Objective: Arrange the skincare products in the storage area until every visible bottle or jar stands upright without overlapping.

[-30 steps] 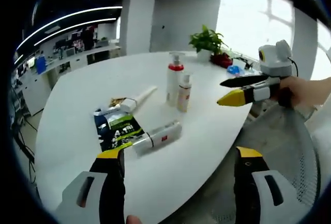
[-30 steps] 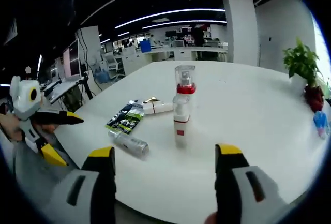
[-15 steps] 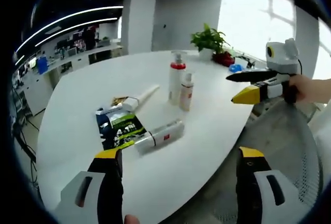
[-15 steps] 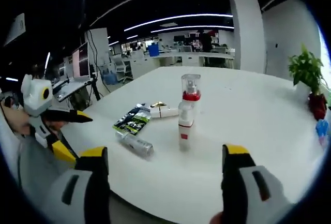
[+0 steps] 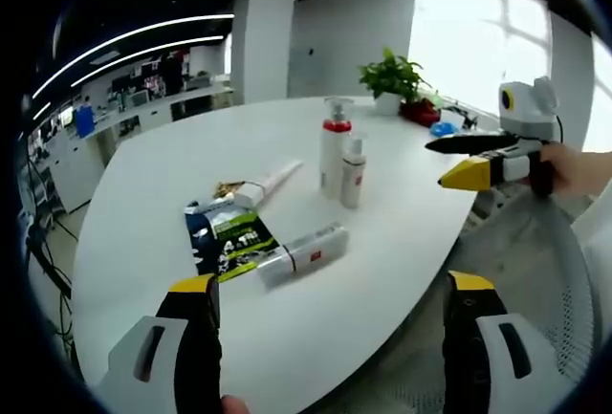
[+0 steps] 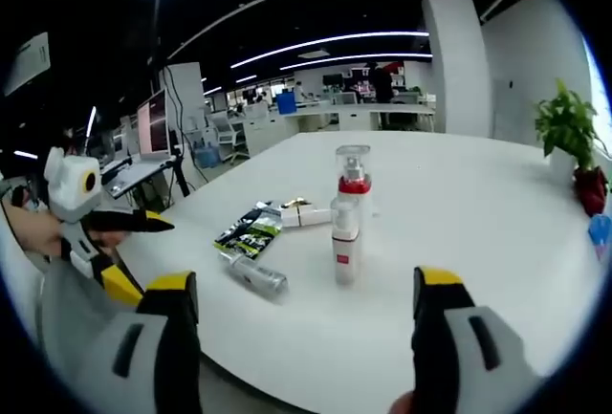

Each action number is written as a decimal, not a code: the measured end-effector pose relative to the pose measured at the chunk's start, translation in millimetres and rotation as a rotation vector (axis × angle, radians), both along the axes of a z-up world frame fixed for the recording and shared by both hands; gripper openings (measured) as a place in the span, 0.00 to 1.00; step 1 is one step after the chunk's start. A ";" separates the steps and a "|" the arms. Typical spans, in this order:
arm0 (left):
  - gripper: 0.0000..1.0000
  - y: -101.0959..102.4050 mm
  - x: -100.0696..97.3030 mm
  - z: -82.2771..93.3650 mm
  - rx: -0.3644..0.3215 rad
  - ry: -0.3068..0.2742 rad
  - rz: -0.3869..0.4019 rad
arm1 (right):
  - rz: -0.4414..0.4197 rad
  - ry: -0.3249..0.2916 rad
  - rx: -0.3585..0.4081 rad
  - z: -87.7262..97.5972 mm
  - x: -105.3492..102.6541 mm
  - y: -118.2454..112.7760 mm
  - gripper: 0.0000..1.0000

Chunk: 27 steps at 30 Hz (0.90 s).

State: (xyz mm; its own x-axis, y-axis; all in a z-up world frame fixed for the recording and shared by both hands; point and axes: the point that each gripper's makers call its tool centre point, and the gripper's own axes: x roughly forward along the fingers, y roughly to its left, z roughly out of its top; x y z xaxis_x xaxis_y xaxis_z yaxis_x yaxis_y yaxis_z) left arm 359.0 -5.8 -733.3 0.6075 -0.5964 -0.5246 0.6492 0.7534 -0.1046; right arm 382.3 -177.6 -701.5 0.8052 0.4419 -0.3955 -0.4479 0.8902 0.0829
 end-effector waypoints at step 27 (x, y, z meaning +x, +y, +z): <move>0.97 -5.1 55.2 16.3 0.062 0.044 -0.044 | 0.006 0.037 0.063 -3.4 0.3 -1.3 0.88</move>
State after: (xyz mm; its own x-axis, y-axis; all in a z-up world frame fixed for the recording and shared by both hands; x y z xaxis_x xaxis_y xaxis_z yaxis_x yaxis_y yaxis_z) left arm 414.2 -11.0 -717.0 0.5572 -0.5872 -0.5871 0.6772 0.7305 -0.0880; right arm 382.6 -178.9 -704.8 0.7877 0.4716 -0.3964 -0.4487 0.8801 0.1554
